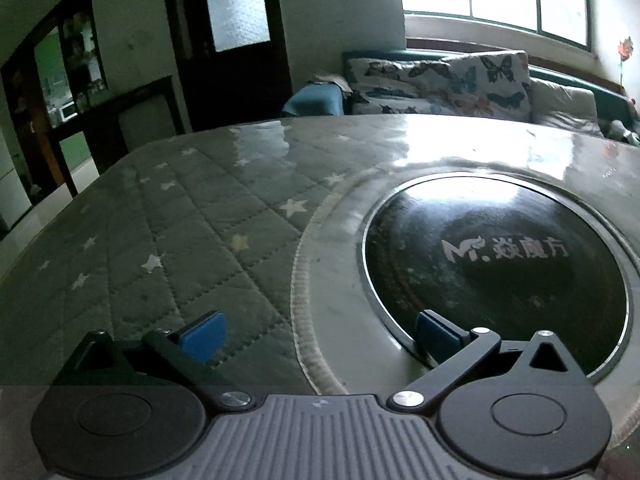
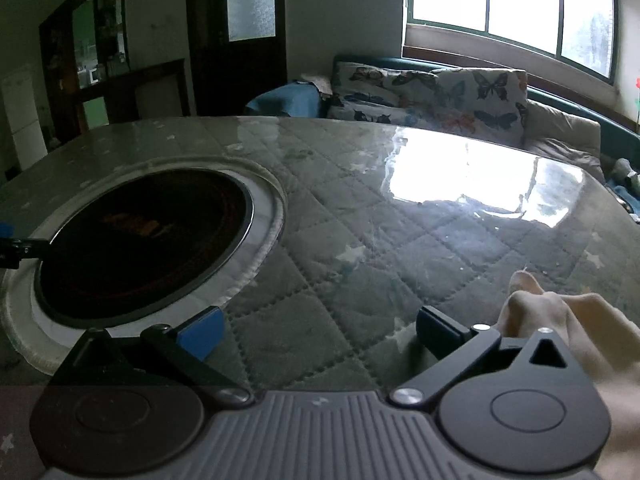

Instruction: Fold clothes

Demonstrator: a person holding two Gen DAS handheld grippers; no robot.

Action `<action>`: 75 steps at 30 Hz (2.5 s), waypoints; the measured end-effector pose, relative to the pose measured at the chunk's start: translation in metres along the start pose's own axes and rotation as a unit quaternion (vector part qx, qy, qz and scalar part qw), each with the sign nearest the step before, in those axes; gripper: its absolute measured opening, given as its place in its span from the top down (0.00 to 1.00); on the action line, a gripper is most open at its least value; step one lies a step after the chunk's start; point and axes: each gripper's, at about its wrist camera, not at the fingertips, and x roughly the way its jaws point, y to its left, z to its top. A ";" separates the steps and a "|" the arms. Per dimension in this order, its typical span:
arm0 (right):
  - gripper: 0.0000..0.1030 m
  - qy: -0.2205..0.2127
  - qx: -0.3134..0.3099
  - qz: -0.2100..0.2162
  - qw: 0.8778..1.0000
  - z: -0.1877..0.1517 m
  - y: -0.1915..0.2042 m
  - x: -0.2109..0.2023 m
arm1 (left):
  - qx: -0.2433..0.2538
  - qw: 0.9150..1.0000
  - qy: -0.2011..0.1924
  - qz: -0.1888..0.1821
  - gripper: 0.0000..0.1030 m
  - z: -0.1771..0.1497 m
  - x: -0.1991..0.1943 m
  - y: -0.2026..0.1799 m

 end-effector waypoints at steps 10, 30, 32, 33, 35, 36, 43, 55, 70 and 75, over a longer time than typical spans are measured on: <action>0.00 0.003 -0.007 -0.005 1.000 -0.001 0.004 0.001 | -0.020 1.000 0.004 -0.014 0.00 0.000 0.003 0.004; 0.00 0.004 -0.009 -0.005 1.000 0.002 0.001 0.000 | -0.022 1.000 0.004 -0.016 0.00 0.000 0.006 0.004; 0.00 0.004 -0.009 -0.005 1.000 0.002 0.001 0.000 | -0.022 1.000 0.004 -0.016 0.00 0.001 0.006 0.004; 0.00 0.004 -0.009 -0.005 1.000 0.002 0.001 0.000 | -0.022 1.000 0.004 -0.016 0.00 0.001 0.006 0.004; 0.00 0.004 -0.009 -0.005 1.000 0.002 0.001 0.000 | -0.022 1.000 0.004 -0.016 0.00 0.001 0.006 0.004; 0.00 0.004 -0.009 -0.005 1.000 0.002 0.001 0.001 | -0.022 1.000 0.004 -0.016 0.00 0.001 0.006 0.004; 0.00 0.004 -0.009 -0.004 1.000 0.002 0.001 0.001 | -0.022 1.000 0.004 -0.016 0.00 0.001 0.006 0.004; 0.00 0.004 -0.009 -0.004 1.000 0.001 0.000 0.001 | -0.022 1.000 0.004 -0.016 0.00 0.001 0.006 0.004; 0.00 0.004 -0.009 -0.004 1.000 0.001 0.000 0.000 | -0.022 1.000 0.004 -0.016 0.00 0.001 0.006 0.004; 0.00 0.004 -0.009 -0.004 1.000 0.001 0.000 0.000 | -0.022 1.000 0.004 -0.016 0.00 0.001 0.006 0.004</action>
